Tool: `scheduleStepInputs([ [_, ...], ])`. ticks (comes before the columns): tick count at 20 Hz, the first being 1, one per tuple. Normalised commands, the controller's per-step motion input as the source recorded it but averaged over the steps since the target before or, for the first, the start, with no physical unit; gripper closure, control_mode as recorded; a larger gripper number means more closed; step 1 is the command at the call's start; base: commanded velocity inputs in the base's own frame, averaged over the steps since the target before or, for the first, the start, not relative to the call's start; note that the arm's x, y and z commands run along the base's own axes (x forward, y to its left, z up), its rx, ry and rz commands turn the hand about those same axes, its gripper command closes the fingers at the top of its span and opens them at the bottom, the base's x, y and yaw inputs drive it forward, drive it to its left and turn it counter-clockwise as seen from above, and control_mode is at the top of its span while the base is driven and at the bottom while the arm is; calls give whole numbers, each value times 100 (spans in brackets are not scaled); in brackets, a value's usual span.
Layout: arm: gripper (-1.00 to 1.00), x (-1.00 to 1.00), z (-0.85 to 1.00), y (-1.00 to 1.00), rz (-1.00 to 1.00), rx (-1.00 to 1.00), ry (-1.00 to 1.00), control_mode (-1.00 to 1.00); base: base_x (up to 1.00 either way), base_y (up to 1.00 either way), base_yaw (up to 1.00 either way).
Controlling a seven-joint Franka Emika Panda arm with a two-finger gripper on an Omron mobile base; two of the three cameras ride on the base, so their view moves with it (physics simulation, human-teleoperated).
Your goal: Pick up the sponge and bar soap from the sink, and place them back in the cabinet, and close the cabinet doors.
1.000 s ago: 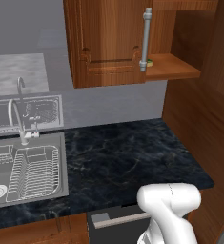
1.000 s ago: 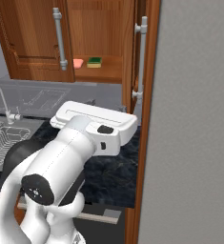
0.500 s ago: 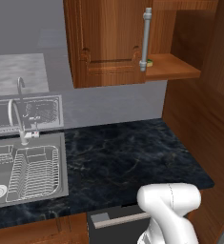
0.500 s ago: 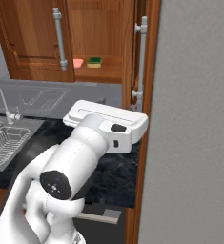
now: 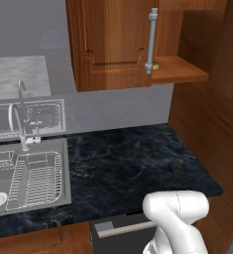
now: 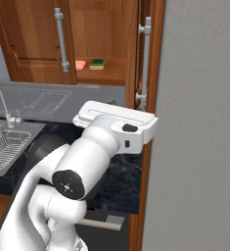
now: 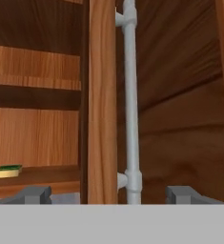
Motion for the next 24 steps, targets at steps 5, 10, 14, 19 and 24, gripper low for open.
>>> scheduleStepInputs([
  [5,-100,23,-1,-5,0,0,0,-100,0,0,0],
  [10,-100,17,-1,-20,0,0,0,-100,0,0,0],
  [14,-100,16,-4,-20,0,0,0,-100,0,0,0],
  [19,-100,24,-11,-9,1,0,0,-100,0,0,0],
  [24,-100,27,-15,0,2,0,0,-100,0,0,0],
])
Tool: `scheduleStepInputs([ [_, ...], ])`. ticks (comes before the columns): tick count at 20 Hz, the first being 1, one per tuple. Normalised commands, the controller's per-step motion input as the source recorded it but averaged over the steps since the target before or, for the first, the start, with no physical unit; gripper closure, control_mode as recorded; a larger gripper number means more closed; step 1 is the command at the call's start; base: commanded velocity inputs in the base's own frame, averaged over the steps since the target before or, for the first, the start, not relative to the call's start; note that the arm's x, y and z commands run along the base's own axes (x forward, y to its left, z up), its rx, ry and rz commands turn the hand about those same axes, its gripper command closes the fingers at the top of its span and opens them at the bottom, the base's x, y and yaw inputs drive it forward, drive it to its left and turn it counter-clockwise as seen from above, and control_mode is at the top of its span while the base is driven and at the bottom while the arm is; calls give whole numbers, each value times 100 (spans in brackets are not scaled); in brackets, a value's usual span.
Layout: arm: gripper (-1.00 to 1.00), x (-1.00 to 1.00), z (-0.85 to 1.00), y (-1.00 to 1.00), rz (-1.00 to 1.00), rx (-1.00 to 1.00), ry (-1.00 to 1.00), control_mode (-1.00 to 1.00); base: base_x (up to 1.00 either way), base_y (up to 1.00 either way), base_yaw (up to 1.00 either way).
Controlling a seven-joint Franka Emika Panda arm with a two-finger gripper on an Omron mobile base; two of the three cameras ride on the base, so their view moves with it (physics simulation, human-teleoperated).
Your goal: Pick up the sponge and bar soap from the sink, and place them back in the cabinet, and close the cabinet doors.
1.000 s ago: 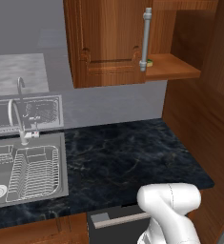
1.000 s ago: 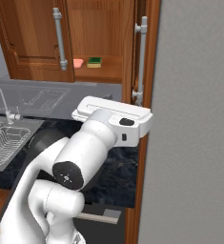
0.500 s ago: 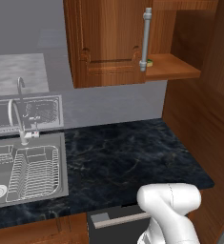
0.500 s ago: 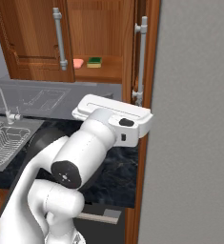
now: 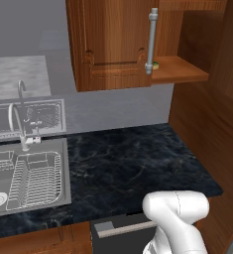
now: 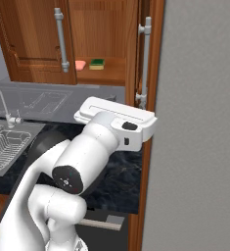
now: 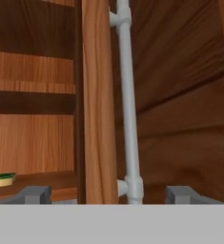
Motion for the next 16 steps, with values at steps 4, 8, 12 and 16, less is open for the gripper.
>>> scheduleStepInputs([
  [4,-100,6,-9,0,1,0,0,-100,0,0,0],
  [8,-100,0,0,2,0,0,0,-100,0,0,0],
  [12,-100,0,0,2,0,0,0,-100,0,0,0],
  [16,-100,0,0,2,0,0,0,-100,0,0,0],
])
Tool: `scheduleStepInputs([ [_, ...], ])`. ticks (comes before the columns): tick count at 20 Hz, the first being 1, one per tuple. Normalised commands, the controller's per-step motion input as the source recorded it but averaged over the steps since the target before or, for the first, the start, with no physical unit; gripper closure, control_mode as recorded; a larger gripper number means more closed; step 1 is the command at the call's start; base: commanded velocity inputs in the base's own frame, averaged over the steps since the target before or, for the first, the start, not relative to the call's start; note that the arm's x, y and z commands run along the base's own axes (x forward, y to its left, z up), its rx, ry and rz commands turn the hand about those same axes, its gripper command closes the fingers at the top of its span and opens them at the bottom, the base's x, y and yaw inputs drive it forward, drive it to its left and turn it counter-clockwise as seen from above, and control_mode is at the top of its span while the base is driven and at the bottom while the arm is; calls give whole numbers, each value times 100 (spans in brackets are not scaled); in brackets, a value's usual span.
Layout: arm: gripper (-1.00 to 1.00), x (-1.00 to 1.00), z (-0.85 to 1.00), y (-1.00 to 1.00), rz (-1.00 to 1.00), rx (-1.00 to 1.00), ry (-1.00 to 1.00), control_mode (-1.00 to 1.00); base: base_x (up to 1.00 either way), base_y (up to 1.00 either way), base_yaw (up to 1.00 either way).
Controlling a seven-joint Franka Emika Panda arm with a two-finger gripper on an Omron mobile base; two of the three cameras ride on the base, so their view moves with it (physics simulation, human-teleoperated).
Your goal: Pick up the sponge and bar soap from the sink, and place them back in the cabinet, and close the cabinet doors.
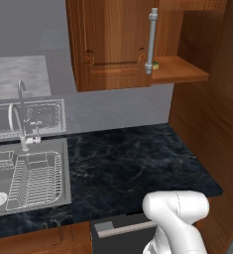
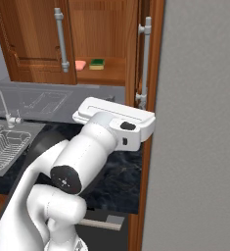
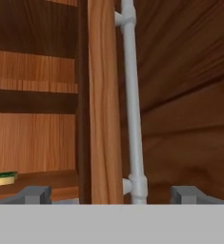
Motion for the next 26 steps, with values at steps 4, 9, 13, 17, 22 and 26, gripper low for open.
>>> scheduleStepInputs([
  [4,-100,0,0,4,0,0,0,-100,0,0,0],
  [9,-100,0,0,1,0,0,0,-100,0,0,0],
  [13,-100,0,0,1,0,0,0,-100,0,0,0],
  [17,-100,0,0,5,0,0,0,-100,0,0,0],
  [22,-100,0,0,3,0,0,0,-100,0,0,0],
  [26,-100,0,0,1,0,0,0,-100,0,0,0],
])
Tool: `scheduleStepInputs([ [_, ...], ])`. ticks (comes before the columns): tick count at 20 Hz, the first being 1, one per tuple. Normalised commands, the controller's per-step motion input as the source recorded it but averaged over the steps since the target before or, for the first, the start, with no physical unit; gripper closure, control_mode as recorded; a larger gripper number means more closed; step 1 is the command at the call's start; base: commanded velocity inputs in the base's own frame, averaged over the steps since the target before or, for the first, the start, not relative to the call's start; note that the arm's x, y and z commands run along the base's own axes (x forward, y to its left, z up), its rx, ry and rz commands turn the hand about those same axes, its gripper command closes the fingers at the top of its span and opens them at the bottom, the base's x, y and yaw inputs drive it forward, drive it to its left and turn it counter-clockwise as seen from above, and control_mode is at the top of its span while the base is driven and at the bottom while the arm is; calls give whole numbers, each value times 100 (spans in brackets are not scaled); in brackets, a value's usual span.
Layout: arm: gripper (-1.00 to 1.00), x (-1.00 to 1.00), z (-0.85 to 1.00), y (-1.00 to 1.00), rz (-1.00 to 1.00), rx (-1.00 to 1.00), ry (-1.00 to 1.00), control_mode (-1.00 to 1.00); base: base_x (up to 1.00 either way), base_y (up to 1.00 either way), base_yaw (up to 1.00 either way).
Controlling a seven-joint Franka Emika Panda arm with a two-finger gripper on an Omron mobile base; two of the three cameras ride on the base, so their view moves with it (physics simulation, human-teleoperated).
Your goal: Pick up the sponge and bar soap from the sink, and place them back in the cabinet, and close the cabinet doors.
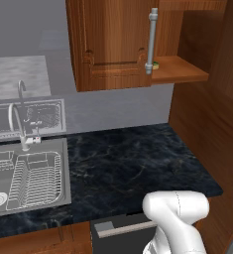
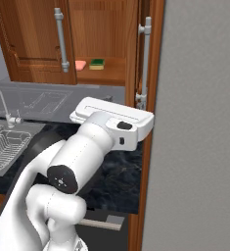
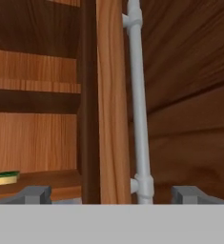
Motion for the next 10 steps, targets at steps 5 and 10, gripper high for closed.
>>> scheduleStepInputs([
  [5,-100,11,0,0,0,0,0,-100,0,0,0],
  [10,-100,19,0,1,0,0,0,-100,0,0,0],
])
